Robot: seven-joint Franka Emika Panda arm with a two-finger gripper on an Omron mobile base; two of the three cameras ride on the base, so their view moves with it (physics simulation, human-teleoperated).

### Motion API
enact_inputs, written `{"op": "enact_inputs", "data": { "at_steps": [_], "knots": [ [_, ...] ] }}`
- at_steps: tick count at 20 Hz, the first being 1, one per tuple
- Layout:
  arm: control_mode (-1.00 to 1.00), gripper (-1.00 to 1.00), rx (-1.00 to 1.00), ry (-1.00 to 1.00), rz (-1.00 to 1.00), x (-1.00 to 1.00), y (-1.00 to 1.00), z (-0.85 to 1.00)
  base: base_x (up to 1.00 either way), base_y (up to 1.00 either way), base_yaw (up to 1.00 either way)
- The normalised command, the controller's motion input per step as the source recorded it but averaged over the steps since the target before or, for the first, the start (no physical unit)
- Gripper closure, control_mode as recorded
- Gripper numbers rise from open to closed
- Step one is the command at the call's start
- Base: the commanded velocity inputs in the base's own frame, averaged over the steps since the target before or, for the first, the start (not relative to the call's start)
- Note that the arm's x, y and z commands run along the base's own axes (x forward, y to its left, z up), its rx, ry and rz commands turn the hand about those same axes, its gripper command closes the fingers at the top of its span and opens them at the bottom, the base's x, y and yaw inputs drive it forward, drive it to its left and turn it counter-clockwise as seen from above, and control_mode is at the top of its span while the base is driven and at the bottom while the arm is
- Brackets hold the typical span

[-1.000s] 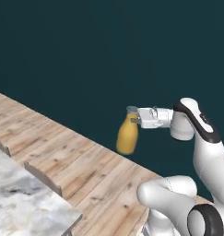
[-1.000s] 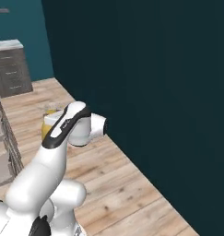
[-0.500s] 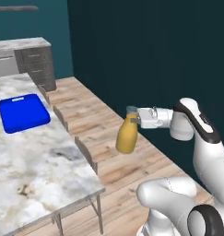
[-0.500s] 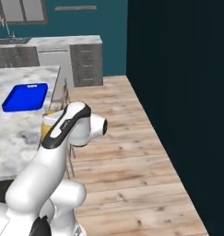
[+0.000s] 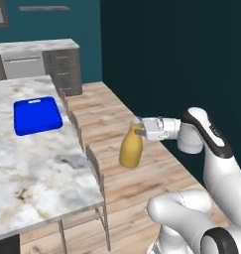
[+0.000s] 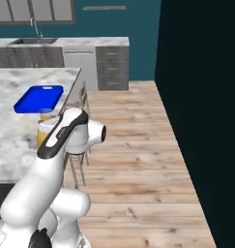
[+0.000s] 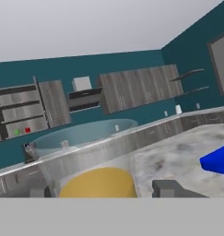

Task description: There is a tray on the dining counter. Grab the cup, mug, and pitcher and place them on the tray. The pitcher may be placed next to the tray if it cannot fit the tray.

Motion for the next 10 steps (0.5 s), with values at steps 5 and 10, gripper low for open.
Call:
{"op": "enact_inputs", "data": {
  "at_steps": [5, 10],
  "knots": [
    [1.00, 1.00, 0.00, 0.00, 0.00, 0.00, 0.00, 0.00, 0.15, -1.00, 0.22],
    [1.00, 1.00, 0.00, 0.00, 0.00, 0.00, 0.00, 0.00, 0.73, -0.70, 0.14]
  ]
}}
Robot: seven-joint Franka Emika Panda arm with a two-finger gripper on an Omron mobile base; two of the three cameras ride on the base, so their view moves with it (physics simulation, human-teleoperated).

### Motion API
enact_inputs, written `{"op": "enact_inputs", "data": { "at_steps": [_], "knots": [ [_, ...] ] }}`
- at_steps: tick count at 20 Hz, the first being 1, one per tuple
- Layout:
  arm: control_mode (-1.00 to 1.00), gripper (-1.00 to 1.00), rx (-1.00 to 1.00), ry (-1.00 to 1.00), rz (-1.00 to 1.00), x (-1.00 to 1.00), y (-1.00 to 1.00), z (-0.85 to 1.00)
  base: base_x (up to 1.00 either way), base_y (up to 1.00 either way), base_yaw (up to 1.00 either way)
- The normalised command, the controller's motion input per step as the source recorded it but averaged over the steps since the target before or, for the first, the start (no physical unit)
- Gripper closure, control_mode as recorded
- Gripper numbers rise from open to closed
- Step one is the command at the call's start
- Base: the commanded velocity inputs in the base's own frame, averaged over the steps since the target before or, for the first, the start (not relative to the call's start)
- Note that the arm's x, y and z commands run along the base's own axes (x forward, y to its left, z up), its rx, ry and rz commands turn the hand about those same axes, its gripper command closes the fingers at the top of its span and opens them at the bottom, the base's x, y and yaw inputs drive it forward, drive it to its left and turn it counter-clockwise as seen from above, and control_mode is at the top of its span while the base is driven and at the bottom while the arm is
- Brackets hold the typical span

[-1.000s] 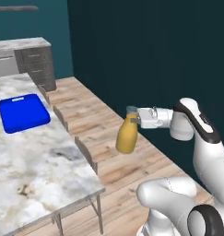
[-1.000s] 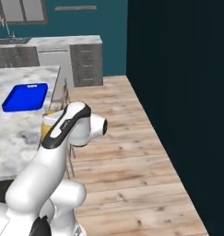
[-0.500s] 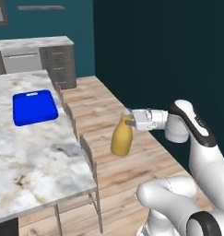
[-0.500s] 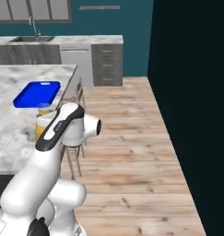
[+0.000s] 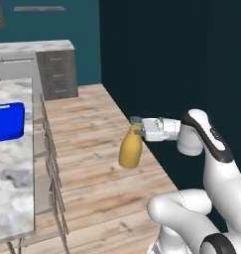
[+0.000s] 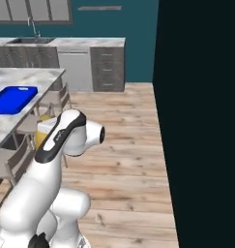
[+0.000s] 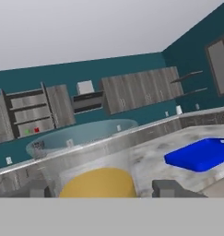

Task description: There is a tray on the dining counter. Grab the cup, mug, and pitcher and place them on the tray. The pitcher may be placed next to the tray if it cannot fit the tray.

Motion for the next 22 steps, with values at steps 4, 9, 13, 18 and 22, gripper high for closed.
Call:
{"op": "enact_inputs", "data": {
  "at_steps": [4, 9, 13, 18, 22],
  "knots": [
    [1.00, 1.00, 0.00, 0.00, 0.00, 0.00, 0.00, 0.00, 1.00, -0.01, 0.00],
    [1.00, 1.00, 0.00, 0.00, 0.00, 0.00, 0.00, 0.00, 1.00, 0.00, 0.00],
    [1.00, 1.00, 0.00, 0.00, 0.00, 0.00, 0.00, 0.00, 1.00, 0.00, 0.00],
    [1.00, 1.00, 0.00, 0.00, 0.00, 0.00, 0.00, 0.00, 1.00, 0.00, 0.00],
    [1.00, 1.00, 0.00, 0.00, 0.00, 0.00, 0.00, 0.00, 1.00, 0.00, 0.00]
  ]
}}
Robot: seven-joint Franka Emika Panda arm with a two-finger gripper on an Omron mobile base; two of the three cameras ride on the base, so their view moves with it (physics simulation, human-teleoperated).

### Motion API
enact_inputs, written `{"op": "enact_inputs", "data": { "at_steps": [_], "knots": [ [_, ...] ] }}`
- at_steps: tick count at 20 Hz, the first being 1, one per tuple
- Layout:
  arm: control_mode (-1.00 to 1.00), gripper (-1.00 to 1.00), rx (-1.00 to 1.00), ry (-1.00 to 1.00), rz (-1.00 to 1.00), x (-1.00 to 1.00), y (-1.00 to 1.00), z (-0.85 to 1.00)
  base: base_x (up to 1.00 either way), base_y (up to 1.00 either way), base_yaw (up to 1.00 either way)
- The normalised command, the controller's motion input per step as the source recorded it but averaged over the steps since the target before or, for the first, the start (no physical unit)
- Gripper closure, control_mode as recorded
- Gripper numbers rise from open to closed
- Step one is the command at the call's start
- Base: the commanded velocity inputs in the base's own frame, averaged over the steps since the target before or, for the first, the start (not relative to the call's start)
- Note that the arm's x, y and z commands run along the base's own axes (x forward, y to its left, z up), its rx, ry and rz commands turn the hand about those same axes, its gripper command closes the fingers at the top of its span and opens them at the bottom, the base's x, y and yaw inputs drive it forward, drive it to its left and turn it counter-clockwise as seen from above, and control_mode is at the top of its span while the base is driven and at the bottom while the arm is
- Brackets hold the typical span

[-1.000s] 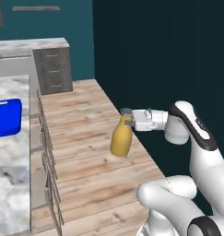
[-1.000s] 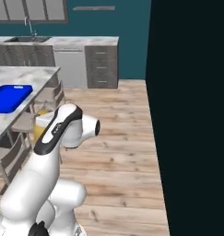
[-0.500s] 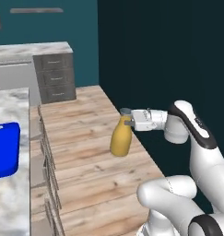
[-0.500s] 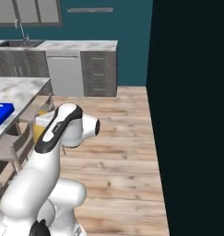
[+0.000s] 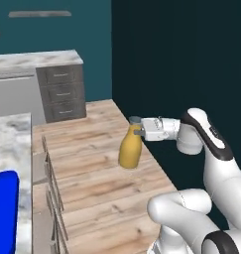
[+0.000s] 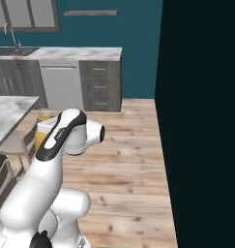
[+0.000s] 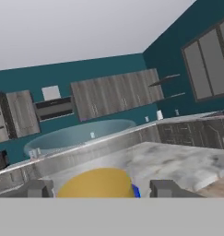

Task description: There is a tray on the dining counter. Grab the cup, mug, and pitcher and place them on the tray. The pitcher may be placed next to the tray if it cannot fit the tray.

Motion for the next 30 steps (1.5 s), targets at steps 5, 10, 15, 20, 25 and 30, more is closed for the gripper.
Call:
{"op": "enact_inputs", "data": {
  "at_steps": [5, 10, 15, 20, 25, 30],
  "knots": [
    [1.00, 1.00, 0.00, 0.00, 0.00, 0.00, 0.00, 0.00, 1.00, 0.00, 0.00],
    [1.00, 1.00, 0.00, 0.00, 0.00, 0.00, 0.00, 0.00, 0.85, -0.09, 0.28],
    [1.00, 1.00, 0.00, 0.00, 0.00, 0.00, 0.00, 0.00, 0.17, -0.19, 0.68],
    [1.00, 1.00, 0.00, 0.00, 0.00, 0.00, 0.00, 0.00, 0.00, -0.08, 0.78],
    [1.00, 1.00, 0.00, 0.00, 0.00, 0.00, 0.00, 0.00, 0.00, -0.09, 0.79],
    [1.00, 1.00, 0.00, 0.00, 0.00, 0.00, 0.00, 0.00, 0.00, -0.15, 0.82]
  ]
}}
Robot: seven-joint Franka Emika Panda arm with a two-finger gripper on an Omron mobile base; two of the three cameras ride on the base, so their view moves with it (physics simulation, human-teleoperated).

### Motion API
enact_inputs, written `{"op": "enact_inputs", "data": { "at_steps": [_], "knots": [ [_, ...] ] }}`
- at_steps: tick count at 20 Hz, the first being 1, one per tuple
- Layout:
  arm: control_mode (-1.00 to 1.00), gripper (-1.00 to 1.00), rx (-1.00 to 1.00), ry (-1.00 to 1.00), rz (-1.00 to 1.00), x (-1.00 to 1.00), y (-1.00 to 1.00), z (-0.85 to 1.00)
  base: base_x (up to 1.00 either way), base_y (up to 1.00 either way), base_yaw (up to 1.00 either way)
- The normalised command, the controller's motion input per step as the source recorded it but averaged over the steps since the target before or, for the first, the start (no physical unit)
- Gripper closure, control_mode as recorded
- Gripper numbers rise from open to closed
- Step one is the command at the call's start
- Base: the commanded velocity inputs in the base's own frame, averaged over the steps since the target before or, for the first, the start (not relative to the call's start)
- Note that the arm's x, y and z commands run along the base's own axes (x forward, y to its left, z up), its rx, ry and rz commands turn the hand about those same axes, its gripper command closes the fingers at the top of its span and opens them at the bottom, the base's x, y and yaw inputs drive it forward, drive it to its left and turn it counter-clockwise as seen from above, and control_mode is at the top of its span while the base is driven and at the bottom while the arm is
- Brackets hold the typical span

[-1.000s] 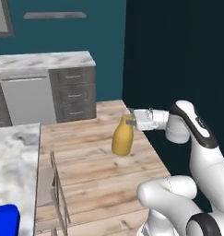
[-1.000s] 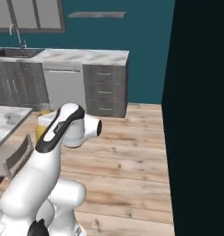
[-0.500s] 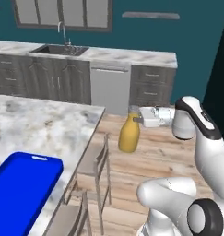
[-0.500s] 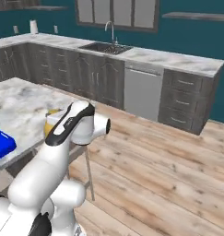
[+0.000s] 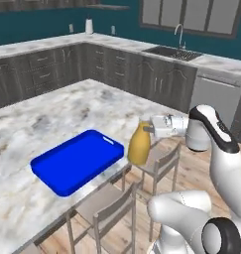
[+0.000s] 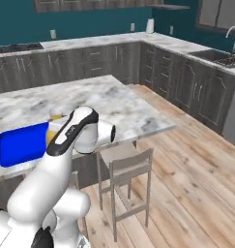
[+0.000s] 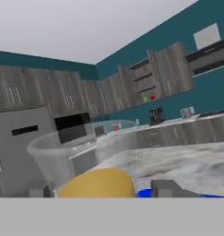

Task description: There is a tray on the dining counter. Grab the cup, mug, and pitcher and place them on the tray. The pitcher may be placed next to the tray if it cannot fit the tray.

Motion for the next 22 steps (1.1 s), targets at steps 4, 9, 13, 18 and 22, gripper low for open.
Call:
{"op": "enact_inputs", "data": {
  "at_steps": [4, 9, 13, 18, 22],
  "knots": [
    [1.00, 1.00, 0.00, 0.00, 0.00, 0.00, 0.00, 0.00, 0.00, -0.07, 0.80],
    [1.00, 1.00, 0.00, 0.00, 0.00, 0.00, 0.00, 0.00, 0.00, -0.03, 0.74],
    [1.00, 1.00, 0.00, 0.00, 0.00, 0.00, 0.00, 0.00, 0.05, -0.11, 0.40],
    [1.00, 1.00, 0.00, 0.00, 0.00, 0.00, 0.00, 0.00, 0.00, -0.48, 0.08],
    [1.00, 1.00, 0.00, 0.00, 0.00, 0.00, 0.00, 0.00, 0.00, -1.00, 0.17]
  ]
}}
